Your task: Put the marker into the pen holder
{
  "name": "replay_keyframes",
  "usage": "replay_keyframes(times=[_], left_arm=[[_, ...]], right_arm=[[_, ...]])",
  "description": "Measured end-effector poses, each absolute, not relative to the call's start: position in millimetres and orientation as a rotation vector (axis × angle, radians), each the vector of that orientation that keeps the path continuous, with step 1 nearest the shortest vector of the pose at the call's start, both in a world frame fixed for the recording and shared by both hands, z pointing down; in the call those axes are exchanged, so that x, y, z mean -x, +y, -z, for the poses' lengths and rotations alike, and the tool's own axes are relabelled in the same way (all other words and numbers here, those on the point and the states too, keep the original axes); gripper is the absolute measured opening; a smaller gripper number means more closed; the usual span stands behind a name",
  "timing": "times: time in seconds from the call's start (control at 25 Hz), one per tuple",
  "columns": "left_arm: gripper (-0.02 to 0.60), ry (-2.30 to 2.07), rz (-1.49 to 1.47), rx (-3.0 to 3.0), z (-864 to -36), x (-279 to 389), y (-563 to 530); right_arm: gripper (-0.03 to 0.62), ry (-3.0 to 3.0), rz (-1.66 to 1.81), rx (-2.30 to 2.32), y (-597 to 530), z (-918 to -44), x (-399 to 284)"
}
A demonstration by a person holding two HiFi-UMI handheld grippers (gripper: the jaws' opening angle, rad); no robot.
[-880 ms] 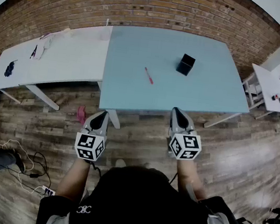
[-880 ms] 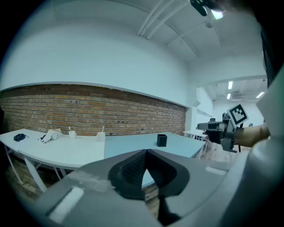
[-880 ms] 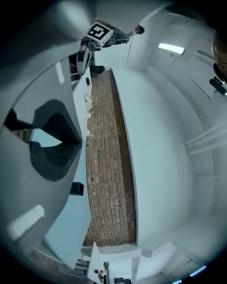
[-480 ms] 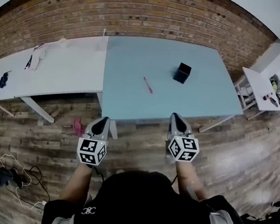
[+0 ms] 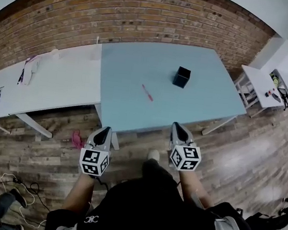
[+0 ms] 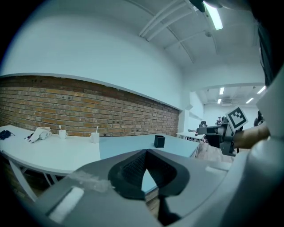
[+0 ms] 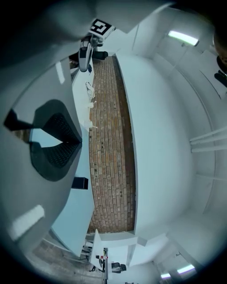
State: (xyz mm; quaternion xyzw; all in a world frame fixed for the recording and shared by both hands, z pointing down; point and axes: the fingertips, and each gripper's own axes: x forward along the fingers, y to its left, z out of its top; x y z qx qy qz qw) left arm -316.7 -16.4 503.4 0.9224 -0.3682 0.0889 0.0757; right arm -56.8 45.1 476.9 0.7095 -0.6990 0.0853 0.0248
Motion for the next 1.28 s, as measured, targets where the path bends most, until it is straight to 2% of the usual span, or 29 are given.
replay_keyframes(times=[0.48, 0.8, 1.04, 1.28], left_arm=[[0.006, -1.106, -0.375, -2.83, -510.7, 254.3, -81.9], [0.006, -1.143, -0.403, -2.743, -506.5, 201.1, -145.4], [0.006, -1.175, -0.494, -2.763, -494.2, 145.7, -182.2], [0.006, -1.282, -0.517, -2.683, -496.7, 139.9, -200.5]], right_arm=[[0.008, -2.177, -0.285, -2.276, -31.6, -494.7, -9.3], [0.011, -2.274, -0.33, -2.012, -108.8, -515.9, -36.7], [0.057, -2.341, -0.396, -1.698, -161.2, -549.2, -39.3], [0.106, -2.348, -0.534, -1.411, -211.9, -603.0, -15.4]])
